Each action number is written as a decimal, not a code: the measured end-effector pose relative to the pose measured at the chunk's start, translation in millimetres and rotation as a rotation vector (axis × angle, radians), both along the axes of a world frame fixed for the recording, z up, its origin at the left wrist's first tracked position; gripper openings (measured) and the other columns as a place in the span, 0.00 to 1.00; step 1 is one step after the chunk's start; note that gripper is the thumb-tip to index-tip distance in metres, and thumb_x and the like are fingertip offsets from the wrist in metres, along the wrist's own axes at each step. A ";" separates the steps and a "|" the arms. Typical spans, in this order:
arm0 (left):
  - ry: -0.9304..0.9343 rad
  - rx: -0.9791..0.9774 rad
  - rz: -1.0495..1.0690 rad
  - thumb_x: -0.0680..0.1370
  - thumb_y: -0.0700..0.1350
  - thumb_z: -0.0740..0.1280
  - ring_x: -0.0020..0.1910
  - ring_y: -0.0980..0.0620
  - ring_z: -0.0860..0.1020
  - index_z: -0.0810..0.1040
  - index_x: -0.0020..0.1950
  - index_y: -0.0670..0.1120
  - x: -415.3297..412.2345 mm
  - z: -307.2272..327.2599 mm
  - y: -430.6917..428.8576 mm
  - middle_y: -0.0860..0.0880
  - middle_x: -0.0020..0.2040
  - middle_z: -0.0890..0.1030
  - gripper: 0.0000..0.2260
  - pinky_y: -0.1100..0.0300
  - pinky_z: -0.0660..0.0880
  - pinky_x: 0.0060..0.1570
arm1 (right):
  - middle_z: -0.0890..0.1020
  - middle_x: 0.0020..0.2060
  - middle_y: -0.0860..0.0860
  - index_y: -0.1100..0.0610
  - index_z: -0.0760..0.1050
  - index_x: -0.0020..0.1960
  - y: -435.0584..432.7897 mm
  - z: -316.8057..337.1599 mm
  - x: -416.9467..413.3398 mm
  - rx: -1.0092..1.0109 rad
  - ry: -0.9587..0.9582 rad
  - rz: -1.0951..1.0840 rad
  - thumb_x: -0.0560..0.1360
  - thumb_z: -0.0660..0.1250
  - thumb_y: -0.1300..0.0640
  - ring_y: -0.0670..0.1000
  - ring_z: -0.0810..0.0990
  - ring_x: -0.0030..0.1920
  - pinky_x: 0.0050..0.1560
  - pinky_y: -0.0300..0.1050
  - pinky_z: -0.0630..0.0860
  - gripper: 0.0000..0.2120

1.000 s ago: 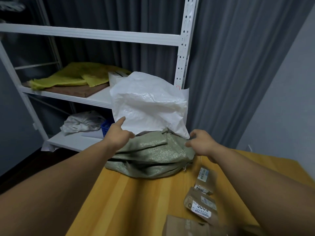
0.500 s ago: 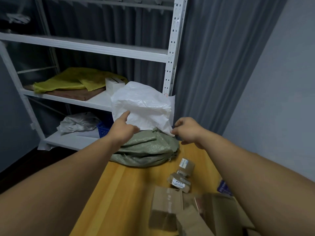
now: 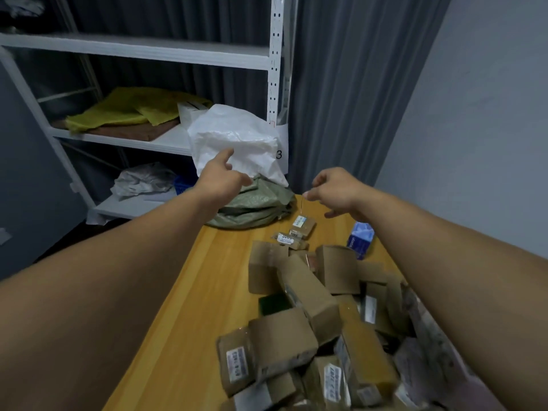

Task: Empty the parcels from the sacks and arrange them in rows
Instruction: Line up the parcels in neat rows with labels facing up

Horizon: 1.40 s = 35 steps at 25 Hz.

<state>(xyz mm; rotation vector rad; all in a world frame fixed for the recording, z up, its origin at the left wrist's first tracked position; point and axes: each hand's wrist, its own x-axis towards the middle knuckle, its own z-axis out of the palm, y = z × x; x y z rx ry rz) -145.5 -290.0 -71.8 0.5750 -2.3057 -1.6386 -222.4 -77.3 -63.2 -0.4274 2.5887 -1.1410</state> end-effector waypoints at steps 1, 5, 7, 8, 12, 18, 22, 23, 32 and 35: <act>-0.003 0.003 -0.001 0.77 0.39 0.71 0.70 0.42 0.70 0.57 0.80 0.53 12.3 2.4 13.0 0.43 0.76 0.65 0.37 0.50 0.70 0.66 | 0.78 0.54 0.55 0.59 0.74 0.60 13.6 -2.8 10.9 0.006 -0.005 0.004 0.78 0.70 0.58 0.53 0.77 0.52 0.54 0.56 0.82 0.12; -0.023 0.014 0.014 0.78 0.38 0.69 0.60 0.47 0.74 0.57 0.81 0.52 58.5 -1.6 59.7 0.43 0.74 0.67 0.35 0.53 0.71 0.57 | 0.77 0.57 0.56 0.60 0.74 0.62 55.1 -11.7 46.4 0.014 -0.033 0.019 0.78 0.70 0.57 0.57 0.78 0.56 0.55 0.56 0.82 0.15; -0.042 0.038 0.023 0.78 0.38 0.69 0.57 0.49 0.76 0.56 0.81 0.51 79.8 -11.5 73.2 0.42 0.74 0.67 0.36 0.54 0.71 0.55 | 0.78 0.57 0.57 0.61 0.73 0.63 63.6 -17.9 59.2 0.014 -0.045 0.030 0.78 0.70 0.58 0.57 0.78 0.56 0.55 0.57 0.82 0.15; -0.057 0.045 0.031 0.78 0.37 0.70 0.61 0.46 0.75 0.55 0.81 0.50 92.0 -18.5 77.8 0.41 0.74 0.68 0.36 0.53 0.71 0.56 | 0.78 0.56 0.58 0.61 0.73 0.63 66.1 -20.8 67.1 0.013 -0.041 0.041 0.78 0.70 0.58 0.57 0.79 0.55 0.55 0.57 0.82 0.15; -0.107 0.089 0.125 0.77 0.37 0.70 0.68 0.42 0.72 0.57 0.81 0.50 132.6 -44.5 86.3 0.42 0.73 0.69 0.36 0.50 0.72 0.64 | 0.79 0.52 0.59 0.61 0.74 0.60 68.3 -37.4 88.5 0.017 -0.081 0.090 0.78 0.70 0.57 0.54 0.76 0.47 0.50 0.55 0.81 0.14; -0.155 0.137 0.171 0.77 0.38 0.71 0.69 0.40 0.71 0.58 0.80 0.53 161.8 -66.5 72.6 0.41 0.75 0.67 0.36 0.44 0.71 0.67 | 0.81 0.50 0.56 0.55 0.74 0.51 60.7 -61.1 113.5 0.067 -0.101 0.130 0.78 0.71 0.55 0.57 0.81 0.47 0.45 0.53 0.81 0.07; -0.161 0.166 0.168 0.77 0.39 0.71 0.69 0.42 0.71 0.58 0.80 0.53 171.7 -73.1 56.8 0.42 0.74 0.68 0.37 0.44 0.71 0.67 | 0.77 0.51 0.55 0.54 0.74 0.52 50.2 -65.8 126.0 0.099 -0.090 0.110 0.77 0.71 0.55 0.54 0.77 0.46 0.43 0.52 0.80 0.07; -0.169 0.172 0.163 0.77 0.39 0.72 0.69 0.42 0.72 0.58 0.80 0.53 174.0 -75.5 53.6 0.42 0.74 0.69 0.37 0.44 0.71 0.67 | 0.77 0.52 0.54 0.55 0.74 0.54 47.2 -65.3 131.4 0.120 -0.079 0.098 0.78 0.71 0.55 0.53 0.77 0.48 0.46 0.53 0.81 0.08; -0.311 0.238 0.109 0.78 0.39 0.70 0.67 0.42 0.73 0.57 0.80 0.52 233.8 -136.4 -4.3 0.42 0.71 0.73 0.35 0.46 0.70 0.68 | 0.78 0.46 0.54 0.58 0.75 0.54 -19.5 -129.0 221.4 0.211 -0.205 0.068 0.77 0.70 0.56 0.54 0.79 0.46 0.48 0.55 0.81 0.08; -0.351 0.285 0.103 0.78 0.39 0.70 0.67 0.42 0.73 0.57 0.80 0.51 253.2 -156.0 -13.8 0.43 0.69 0.74 0.34 0.44 0.70 0.69 | 0.74 0.40 0.53 0.57 0.72 0.47 -39.0 -152.7 248.3 0.238 -0.235 0.079 0.77 0.70 0.57 0.52 0.75 0.41 0.41 0.48 0.74 0.07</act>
